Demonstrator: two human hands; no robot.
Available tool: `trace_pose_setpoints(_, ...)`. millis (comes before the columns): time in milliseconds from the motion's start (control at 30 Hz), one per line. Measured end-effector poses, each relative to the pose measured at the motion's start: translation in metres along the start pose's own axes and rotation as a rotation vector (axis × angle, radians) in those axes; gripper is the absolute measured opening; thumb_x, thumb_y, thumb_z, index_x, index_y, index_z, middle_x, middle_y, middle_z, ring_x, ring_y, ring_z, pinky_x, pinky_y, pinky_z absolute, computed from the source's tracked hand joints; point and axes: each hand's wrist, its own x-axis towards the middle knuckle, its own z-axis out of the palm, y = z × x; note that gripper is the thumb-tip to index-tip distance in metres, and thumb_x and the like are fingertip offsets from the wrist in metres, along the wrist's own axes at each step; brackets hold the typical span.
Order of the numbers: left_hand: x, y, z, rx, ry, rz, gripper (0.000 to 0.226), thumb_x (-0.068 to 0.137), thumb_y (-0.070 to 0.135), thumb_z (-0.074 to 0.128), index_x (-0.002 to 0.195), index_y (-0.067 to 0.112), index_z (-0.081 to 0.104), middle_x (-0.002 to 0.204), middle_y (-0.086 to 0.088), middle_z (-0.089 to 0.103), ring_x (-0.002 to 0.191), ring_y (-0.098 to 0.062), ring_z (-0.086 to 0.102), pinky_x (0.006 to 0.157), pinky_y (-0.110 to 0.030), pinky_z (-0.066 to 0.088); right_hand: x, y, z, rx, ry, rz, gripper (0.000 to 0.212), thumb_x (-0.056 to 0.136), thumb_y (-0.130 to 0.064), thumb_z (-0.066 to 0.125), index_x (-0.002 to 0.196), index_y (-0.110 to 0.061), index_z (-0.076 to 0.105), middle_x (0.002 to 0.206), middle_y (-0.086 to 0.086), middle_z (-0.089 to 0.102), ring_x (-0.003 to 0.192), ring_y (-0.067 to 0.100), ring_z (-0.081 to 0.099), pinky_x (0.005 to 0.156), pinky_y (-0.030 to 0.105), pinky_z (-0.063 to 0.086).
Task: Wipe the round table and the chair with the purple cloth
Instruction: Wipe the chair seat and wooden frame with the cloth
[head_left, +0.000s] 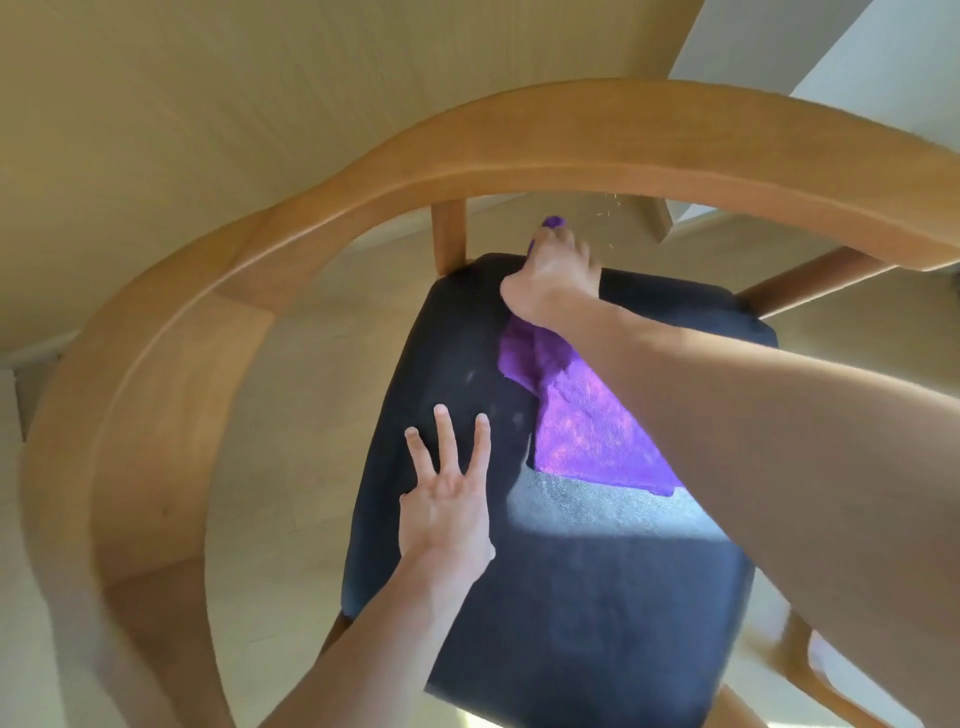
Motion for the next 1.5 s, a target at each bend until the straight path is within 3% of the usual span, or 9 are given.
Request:
trace_pose_setpoints(167,0.0,-0.006,-0.002,-0.019,-0.025,0.027,0.149,0.069,0.043,0.091,0.154,0.034,-0.032,0.163,-0.009,-0.037,0.156,-0.044,-0.009,0.078,-0.03,0.059,-0.023,-0.014,0.01,-0.197,-0.099,-0.346,0.063,0.082,-0.02,0.059,0.144,-0.014,0.05,0.152,0.002,0.044,0.143,0.026,0.03,0.116,0.035,0.025)
trace_pose_setpoints(367,-0.008,-0.021,-0.013,-0.085,-0.022,0.056,0.147,0.064,0.056,0.091,0.159,0.04,-0.02,0.168,0.002,-0.029,0.159,-0.033,-0.004,0.083,-0.031,0.056,-0.1,0.026,0.024,-0.084,-0.216,-0.386,0.076,0.073,-0.008,0.063,0.147,-0.023,0.052,0.157,-0.005,0.042,0.147,0.018,0.031,0.118,0.031,0.029)
trace_pose_setpoints(500,-0.02,-0.045,-0.031,-0.203,-0.131,0.077,0.114,0.078,0.036,0.087,0.164,0.03,0.012,0.172,0.012,-0.009,0.159,-0.019,0.007,0.107,-0.04,0.048,-0.17,0.067,0.039,-0.233,-0.265,-0.394,0.074,0.071,-0.012,0.063,0.144,-0.024,0.055,0.151,-0.004,0.047,0.136,0.026,0.04,0.115,0.033,0.031)
trace_pose_setpoints(667,-0.072,-0.064,-0.033,-0.354,-0.283,0.054,0.066,0.091,0.032,0.071,0.151,0.028,0.045,0.152,0.005,0.052,0.135,-0.021,0.053,0.111,-0.036,0.044,-0.259,0.097,0.066,-0.465,-0.319,-0.357,0.064,0.075,-0.021,0.059,0.139,-0.023,0.053,0.149,-0.007,0.042,0.128,0.023,0.039,0.112,0.034,0.028)
trace_pose_setpoints(867,-0.152,-0.056,-0.048,-0.571,-0.23,0.046,0.048,0.095,0.039,0.065,0.141,0.029,0.054,0.136,0.009,0.061,0.118,-0.015,0.062,0.103,-0.035,0.051,-0.307,0.111,0.05,-0.168,-0.38,-0.198,0.047,0.087,-0.01,0.055,0.131,-0.024,0.065,0.14,-0.007,0.059,0.133,0.021,0.048,0.109,0.031,0.031)
trace_pose_setpoints(1033,-0.209,-0.043,-0.064,-0.82,-0.049,0.043,0.037,0.093,0.028,0.069,0.13,0.028,0.06,0.124,0.009,0.066,0.107,-0.007,0.065,0.101,-0.034,0.053,-0.36,0.121,-0.013,0.221,-0.136,-0.134,0.041,0.081,0.008,0.054,0.082,-0.027,0.076,0.084,-0.009,0.073,0.086,0.016,0.068,0.069,0.004,0.042)
trace_pose_setpoints(1133,-0.249,-0.019,-0.07,-0.899,0.055,0.116,0.043,0.089,0.02,0.076,0.128,0.026,0.059,0.124,0.006,0.066,0.107,-0.007,0.064,0.102,-0.031,0.052,-0.424,0.116,-0.06,0.432,-0.052,-0.154,0.035,0.081,0.017,0.053,0.077,-0.007,0.078,0.052,-0.024,0.062,0.063,-0.007,0.061,0.059,0.003,0.039)
trace_pose_setpoints(1333,-0.331,0.04,-0.09,-0.918,-0.002,0.404,0.088,0.075,0.029,0.092,0.148,0.04,0.045,0.148,0.017,0.048,0.132,-0.005,0.046,0.107,-0.031,0.04,-0.535,0.117,-0.107,0.687,0.292,-0.179,0.039,0.08,0.007,0.071,0.07,-0.03,0.073,0.086,-0.008,0.073,0.082,0.002,0.065,0.07,0.004,0.043)
trace_pose_setpoints(1500,-0.391,0.058,-0.097,-0.843,0.025,0.537,0.025,0.091,0.031,0.077,0.115,0.027,0.071,0.11,0.012,0.075,0.11,-0.005,0.066,0.102,-0.036,0.051,-0.613,0.125,-0.121,0.818,0.45,-0.158,0.04,0.075,0.006,0.074,0.087,-0.031,0.067,0.087,-0.006,0.074,0.085,0.009,0.071,0.083,0.031,0.058)
